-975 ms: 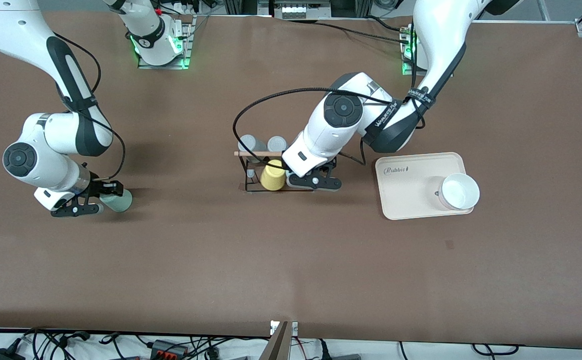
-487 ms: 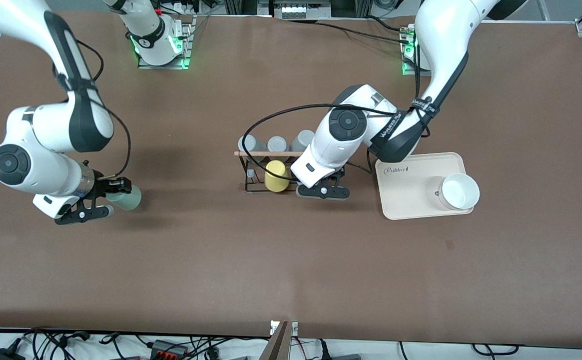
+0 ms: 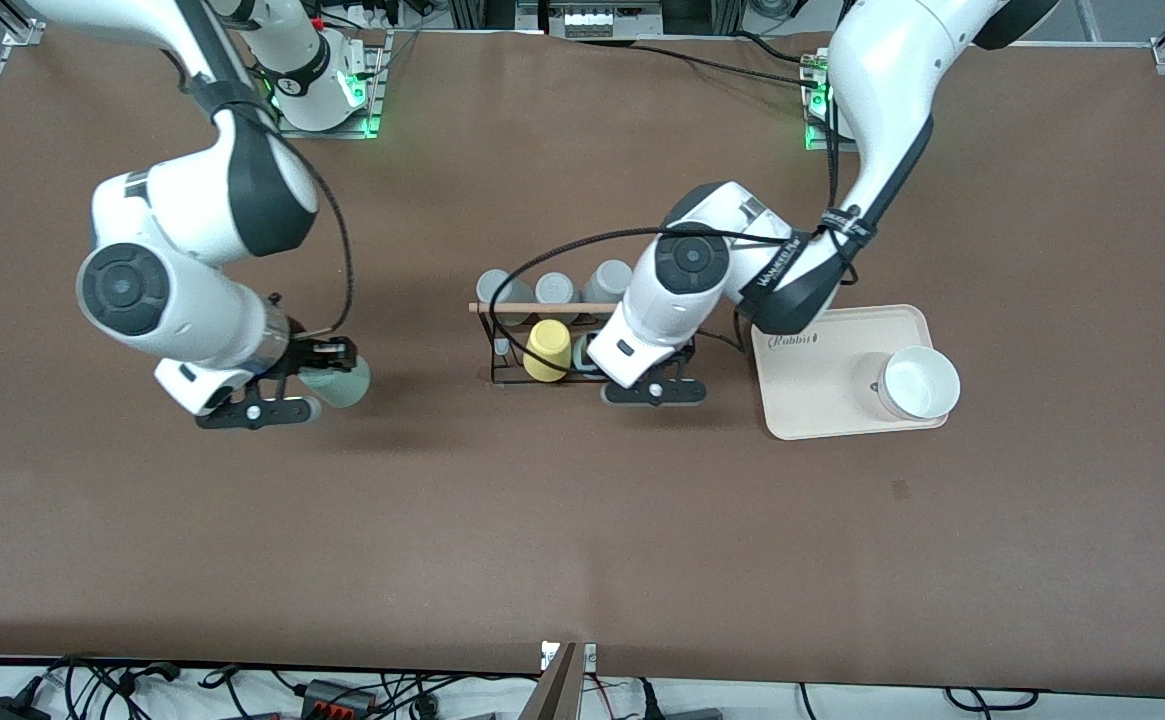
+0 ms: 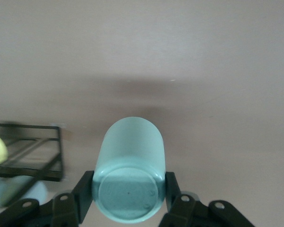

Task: Hang scattered cups on rack with three cups
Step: 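Carry the teal cup to the rack while the left gripper withdraws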

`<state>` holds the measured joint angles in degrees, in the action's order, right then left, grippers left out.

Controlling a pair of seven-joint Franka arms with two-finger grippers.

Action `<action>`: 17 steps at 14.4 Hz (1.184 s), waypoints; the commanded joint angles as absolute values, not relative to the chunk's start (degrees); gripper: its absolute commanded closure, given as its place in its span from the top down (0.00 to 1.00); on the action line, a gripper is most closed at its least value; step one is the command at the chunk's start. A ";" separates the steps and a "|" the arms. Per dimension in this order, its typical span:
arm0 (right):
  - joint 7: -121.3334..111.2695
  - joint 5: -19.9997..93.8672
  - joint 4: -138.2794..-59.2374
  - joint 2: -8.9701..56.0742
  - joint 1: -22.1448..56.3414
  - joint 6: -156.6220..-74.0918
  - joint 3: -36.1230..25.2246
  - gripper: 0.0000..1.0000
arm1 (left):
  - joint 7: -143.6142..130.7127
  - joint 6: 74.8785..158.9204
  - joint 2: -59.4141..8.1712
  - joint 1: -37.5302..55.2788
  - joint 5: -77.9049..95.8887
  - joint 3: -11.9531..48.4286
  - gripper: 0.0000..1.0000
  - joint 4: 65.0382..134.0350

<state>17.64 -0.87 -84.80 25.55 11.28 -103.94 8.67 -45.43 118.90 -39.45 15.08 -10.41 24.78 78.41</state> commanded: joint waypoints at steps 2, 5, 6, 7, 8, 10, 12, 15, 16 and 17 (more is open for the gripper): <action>29.68 -0.26 -77.53 30.14 17.65 -102.92 8.35 0.26 | -44.04 111.72 -31.48 4.42 -11.60 25.14 1.00 78.66; 36.81 -0.35 -75.94 31.11 21.61 -103.18 8.35 0.26 | -33.78 104.71 -26.21 -3.23 -11.43 25.49 1.00 78.84; 38.65 -0.26 -75.94 31.11 22.40 -103.36 8.35 0.25 | -31.49 102.33 -24.36 -6.21 -10.47 25.66 1.00 78.84; 40.76 -0.35 -75.85 31.03 23.72 -103.36 8.35 0.25 | -29.29 100.83 -23.13 -9.02 -9.24 26.71 1.00 78.49; 42.87 -0.35 -75.85 31.03 24.43 -103.36 8.35 0.25 | -26.14 99.51 -21.72 -11.23 -8.36 27.76 1.00 78.14; 45.61 -0.35 -75.94 31.29 26.27 -103.53 8.35 0.25 | -21.81 95.12 -19.08 -13.00 -8.00 27.77 1.00 78.13; 46.84 -0.44 -75.94 32.08 27.16 -104.67 8.35 0.25 | -21.36 92.47 -17.41 -13.10 -7.56 27.77 1.00 79.27; 46.85 -0.88 -76.11 33.65 28.04 -106.87 8.35 0.25 | -21.36 93.33 -11.97 -15.54 -3.79 27.77 1.00 88.03; 46.76 -1.05 -76.20 34.27 28.21 -108.01 8.26 0.25 | -21.18 97.08 -9.60 -16.34 -3.26 27.77 1.00 92.42; 46.76 -1.05 -76.29 35.15 28.30 -109.15 8.35 0.25 | -20.83 100.25 -6.97 -16.35 -3.34 27.77 1.00 96.38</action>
<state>45.60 -0.75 -77.68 32.92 27.56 -107.44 8.73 -22.61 94.29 -14.42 -13.88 -5.14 27.32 85.49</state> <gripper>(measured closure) 0.352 0.000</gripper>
